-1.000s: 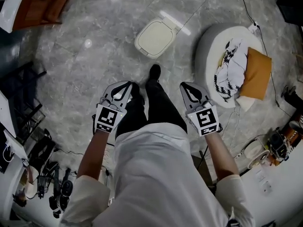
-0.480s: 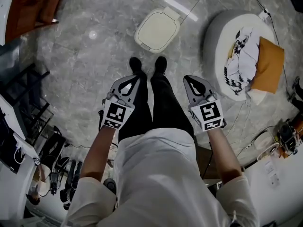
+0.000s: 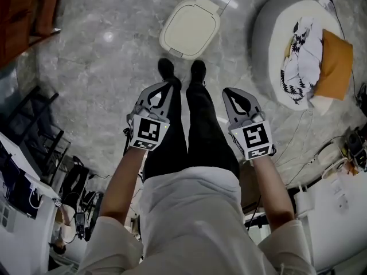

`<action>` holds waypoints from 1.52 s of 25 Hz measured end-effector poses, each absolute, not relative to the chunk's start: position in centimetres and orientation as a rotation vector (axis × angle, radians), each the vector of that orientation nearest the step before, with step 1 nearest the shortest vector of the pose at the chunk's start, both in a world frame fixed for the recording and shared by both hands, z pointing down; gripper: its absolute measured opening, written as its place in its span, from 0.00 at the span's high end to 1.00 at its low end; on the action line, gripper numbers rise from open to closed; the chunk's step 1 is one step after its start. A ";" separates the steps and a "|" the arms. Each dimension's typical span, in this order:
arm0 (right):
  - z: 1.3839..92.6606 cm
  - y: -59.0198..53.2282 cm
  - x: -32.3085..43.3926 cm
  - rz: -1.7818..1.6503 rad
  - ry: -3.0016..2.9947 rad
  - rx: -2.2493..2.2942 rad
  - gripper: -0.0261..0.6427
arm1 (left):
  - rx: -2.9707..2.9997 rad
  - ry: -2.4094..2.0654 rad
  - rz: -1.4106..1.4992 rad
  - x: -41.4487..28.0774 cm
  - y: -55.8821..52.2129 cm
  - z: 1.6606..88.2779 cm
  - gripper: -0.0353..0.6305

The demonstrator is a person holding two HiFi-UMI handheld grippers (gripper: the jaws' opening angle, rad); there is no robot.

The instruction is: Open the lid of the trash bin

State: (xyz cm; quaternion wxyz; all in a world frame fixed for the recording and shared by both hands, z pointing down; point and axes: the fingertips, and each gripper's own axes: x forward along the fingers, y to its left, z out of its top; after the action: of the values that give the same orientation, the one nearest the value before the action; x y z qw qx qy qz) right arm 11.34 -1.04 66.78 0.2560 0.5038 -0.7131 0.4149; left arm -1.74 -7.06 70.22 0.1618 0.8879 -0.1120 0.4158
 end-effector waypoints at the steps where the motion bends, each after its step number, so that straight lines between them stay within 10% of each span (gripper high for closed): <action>1: 67.3 -1.1 11.0 1.130 -1.929 1.371 0.92 | 2.533 -0.312 1.193 -1.8 -7.2 70.8 0.92; 38: 81.3 0.8 6.6 1.392 -1.811 1.468 0.92 | 2.417 -0.203 1.547 -3.4 -7.6 95.7 0.92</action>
State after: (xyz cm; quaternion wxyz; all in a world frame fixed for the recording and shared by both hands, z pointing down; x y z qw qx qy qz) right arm 6.57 0.83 81.32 0.2116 0.5283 -0.6518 0.5012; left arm -3.37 -7.57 95.72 0.1320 0.8328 -0.0700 0.5330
